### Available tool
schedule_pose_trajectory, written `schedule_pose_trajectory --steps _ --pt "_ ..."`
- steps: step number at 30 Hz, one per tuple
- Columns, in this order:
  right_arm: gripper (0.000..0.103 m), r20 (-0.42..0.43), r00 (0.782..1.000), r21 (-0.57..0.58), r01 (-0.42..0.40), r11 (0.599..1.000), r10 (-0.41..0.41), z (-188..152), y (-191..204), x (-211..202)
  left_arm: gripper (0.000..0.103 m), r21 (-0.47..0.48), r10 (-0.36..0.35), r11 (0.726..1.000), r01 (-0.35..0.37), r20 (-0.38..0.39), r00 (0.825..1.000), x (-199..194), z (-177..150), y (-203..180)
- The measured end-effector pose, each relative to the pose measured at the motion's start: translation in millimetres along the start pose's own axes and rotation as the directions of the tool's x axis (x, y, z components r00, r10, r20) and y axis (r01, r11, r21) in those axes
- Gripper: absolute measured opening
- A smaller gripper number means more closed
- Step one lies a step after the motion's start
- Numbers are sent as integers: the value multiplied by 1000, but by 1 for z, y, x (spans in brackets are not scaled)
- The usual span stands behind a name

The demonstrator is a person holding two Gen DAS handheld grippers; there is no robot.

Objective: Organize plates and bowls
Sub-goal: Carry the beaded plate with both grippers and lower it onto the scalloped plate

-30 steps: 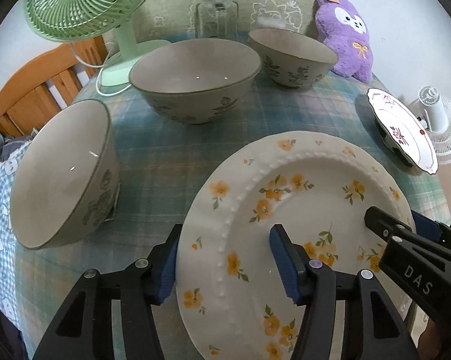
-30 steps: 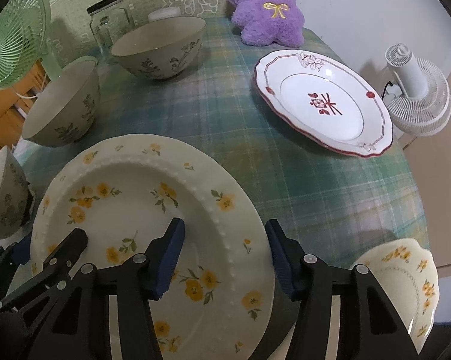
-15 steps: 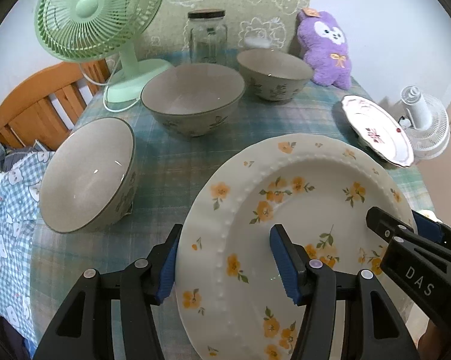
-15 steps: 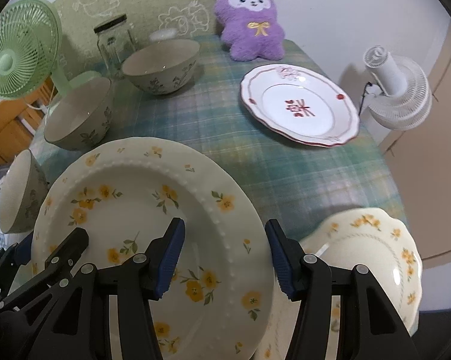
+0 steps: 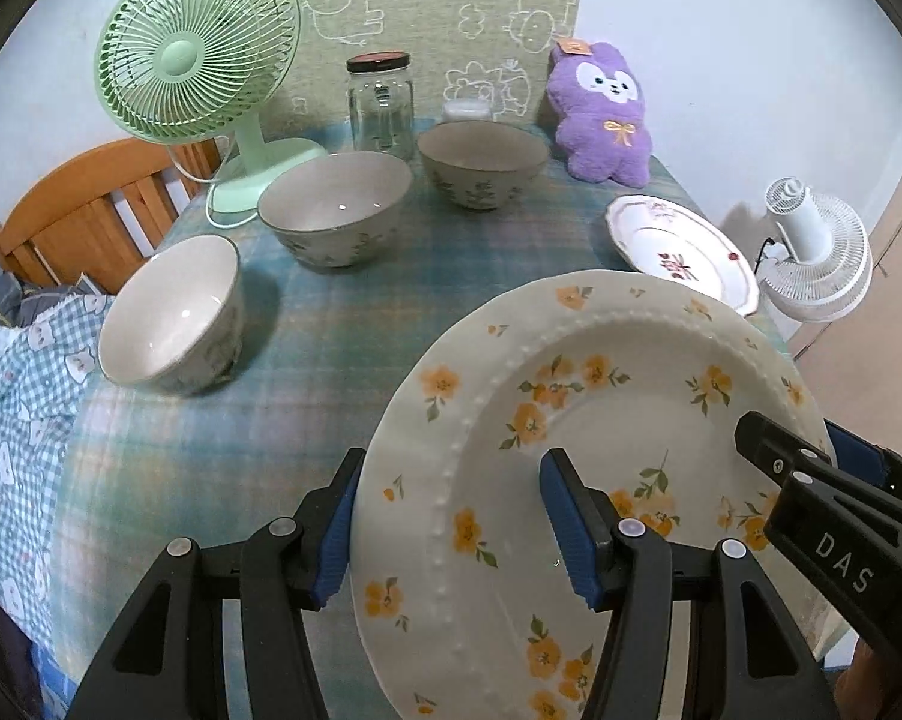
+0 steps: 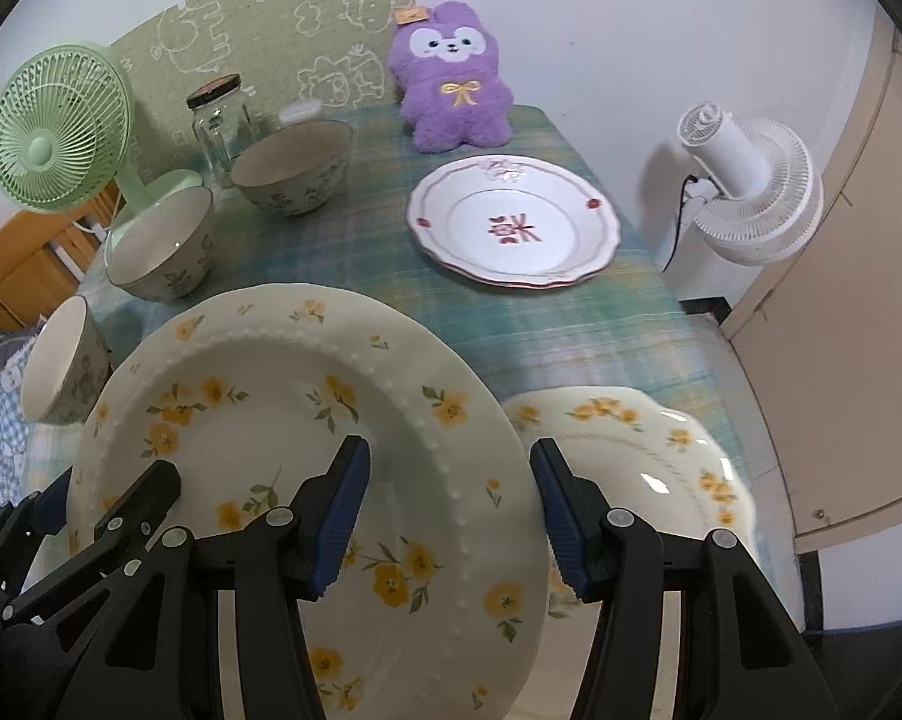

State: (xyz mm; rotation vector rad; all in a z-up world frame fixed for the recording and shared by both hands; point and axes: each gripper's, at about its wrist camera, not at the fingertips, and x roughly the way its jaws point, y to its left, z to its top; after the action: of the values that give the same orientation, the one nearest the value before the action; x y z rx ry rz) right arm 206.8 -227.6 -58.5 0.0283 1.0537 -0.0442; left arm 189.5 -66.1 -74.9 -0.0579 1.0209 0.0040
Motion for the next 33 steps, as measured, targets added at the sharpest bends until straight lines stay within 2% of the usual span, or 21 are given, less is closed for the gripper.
schedule_pose_trajectory --steps 12,23,33 --pt "59 8 1000 -14 1 1000 -1 -14 -61 -13 59 -8 3 1000 -3 19 1000 -15 -18 -58" --pt "59 -31 999 3 30 1000 -30 -32 -112 1 59 -4 -19 1000 19 -31 999 3 -41 -106" --pt "59 -77 996 -3 38 999 -38 -42 -132 22 59 -3 -7 1000 7 -64 998 22 -55 -126"
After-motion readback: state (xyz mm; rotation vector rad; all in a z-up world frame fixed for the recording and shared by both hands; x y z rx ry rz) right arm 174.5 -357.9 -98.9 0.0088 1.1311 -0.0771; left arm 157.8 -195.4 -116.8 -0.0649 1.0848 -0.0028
